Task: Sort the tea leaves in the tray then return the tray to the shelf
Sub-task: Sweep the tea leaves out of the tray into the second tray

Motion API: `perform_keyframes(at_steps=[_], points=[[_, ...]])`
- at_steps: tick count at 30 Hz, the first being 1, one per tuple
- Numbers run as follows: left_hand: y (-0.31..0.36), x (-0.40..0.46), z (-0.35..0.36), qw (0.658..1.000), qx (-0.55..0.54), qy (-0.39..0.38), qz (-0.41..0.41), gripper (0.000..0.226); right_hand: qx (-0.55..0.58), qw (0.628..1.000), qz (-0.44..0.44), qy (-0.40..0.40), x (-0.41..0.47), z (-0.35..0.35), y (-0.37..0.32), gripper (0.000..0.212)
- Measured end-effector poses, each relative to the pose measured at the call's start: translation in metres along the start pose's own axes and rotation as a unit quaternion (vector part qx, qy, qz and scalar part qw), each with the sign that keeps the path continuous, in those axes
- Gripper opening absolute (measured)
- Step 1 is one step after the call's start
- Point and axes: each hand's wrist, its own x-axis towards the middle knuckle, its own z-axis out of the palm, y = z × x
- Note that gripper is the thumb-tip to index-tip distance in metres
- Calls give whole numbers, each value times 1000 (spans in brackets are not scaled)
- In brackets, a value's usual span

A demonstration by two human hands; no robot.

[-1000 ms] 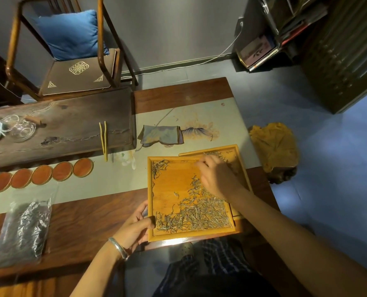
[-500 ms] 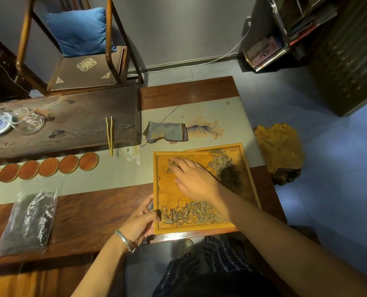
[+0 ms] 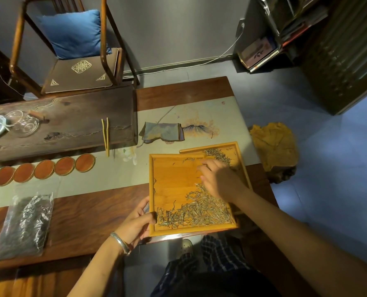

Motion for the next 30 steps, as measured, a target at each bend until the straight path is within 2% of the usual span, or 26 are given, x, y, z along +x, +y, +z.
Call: perform_keyframes(at_steps=[3,8,11,19,24,30], points=[[1,1,5,1000,-13,4,9,73,34,997,-56,36,7,-2,-31,36],[6,-1,7,999,-21,-27,37,68,48,987,-152,-26,-13,2,-61,53],[5,0,2,1000,-18,-9,22,70,59,984,-164,-46,-31,-2,-51,50],[4,-4,1,998,12,-50,27,66,21,991,-123,-55,-36,-4,-11,41],[7,-4,2,999,30,-24,12,74,-28,996,-81,-31,-24,-10,5,42],[7,-7,4,999,30,-12,18,71,-35,999,-32,-24,-15,-11,21,37]])
